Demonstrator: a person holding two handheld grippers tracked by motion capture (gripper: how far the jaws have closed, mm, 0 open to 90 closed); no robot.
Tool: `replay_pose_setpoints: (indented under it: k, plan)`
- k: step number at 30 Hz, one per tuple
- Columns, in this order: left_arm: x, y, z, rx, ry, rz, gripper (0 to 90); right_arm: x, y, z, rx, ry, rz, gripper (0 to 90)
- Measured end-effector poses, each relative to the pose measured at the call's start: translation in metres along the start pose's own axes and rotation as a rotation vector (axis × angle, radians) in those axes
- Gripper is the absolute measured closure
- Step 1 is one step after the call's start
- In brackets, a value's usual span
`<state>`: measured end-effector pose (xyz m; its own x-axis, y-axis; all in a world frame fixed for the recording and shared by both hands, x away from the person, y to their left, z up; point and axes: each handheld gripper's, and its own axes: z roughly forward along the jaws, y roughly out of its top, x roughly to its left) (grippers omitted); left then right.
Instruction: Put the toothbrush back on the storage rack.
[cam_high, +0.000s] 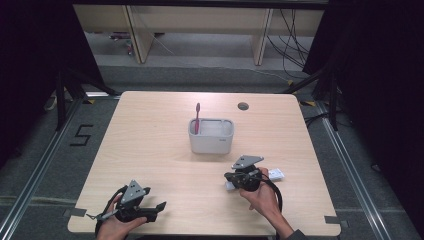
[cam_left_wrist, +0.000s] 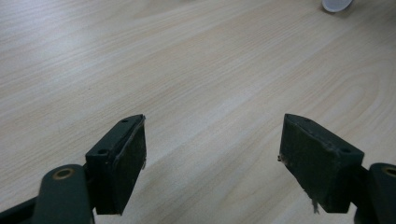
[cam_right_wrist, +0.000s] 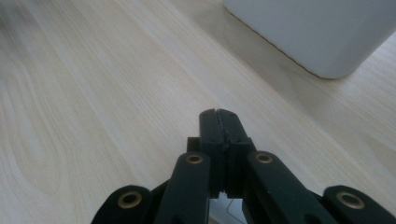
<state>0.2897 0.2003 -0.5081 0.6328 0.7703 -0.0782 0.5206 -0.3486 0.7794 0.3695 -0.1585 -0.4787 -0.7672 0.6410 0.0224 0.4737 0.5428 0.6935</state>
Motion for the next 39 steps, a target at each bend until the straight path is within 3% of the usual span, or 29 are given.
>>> replay_pose_setpoints:
  k: [5,7,10,12,13,15,19,20,21,25,35,39]
  plan:
    - [0.0,0.0,0.0,0.001,0.0,0.002,22.4,0.0,0.0,0.0,-0.004,0.004,0.005,88.8]
    - [-0.001,0.001,0.001,-0.009,0.0,-0.013,22.3,0.0,-0.001,0.002,-0.017,0.003,0.037,88.8]
    - [0.0,0.002,0.001,0.001,0.003,-0.004,22.3,-0.002,-0.001,0.004,-0.027,-0.001,0.006,88.9]
    - [0.0,0.002,0.002,0.001,0.002,-0.003,22.3,-0.002,-0.001,0.004,0.008,0.009,0.029,88.9]
    - [0.0,0.002,0.002,0.004,-0.002,-0.001,22.3,-0.003,-0.002,0.006,0.012,0.02,0.011,88.9]
    - [0.0,0.002,0.002,0.005,-0.002,0.0,22.3,-0.001,-0.004,0.009,0.018,0.01,0.039,89.4]
    - [-0.001,0.002,0.002,0.0,-0.001,-0.004,22.3,-0.001,-0.006,0.01,0.015,0.03,-0.014,89.7]
    - [-0.001,0.002,0.002,0.002,-0.002,-0.002,22.3,0.001,-0.006,0.007,0.033,0.041,0.001,89.7]
    - [-0.001,0.002,0.002,0.001,-0.001,-0.003,22.3,0.001,-0.007,0.006,0.038,0.044,-0.02,89.8]
    - [0.0,0.002,0.001,0.002,0.009,-0.002,22.3,0.006,-0.016,-0.001,0.055,0.055,-0.014,89.9]
    - [0.0,0.002,0.001,0.004,0.002,0.001,22.3,0.011,-0.038,-0.019,0.108,0.077,-0.057,89.9]
    - [-0.001,0.002,0.001,0.003,0.003,0.0,22.3,0.013,-0.047,-0.025,0.106,0.065,-0.049,89.9]
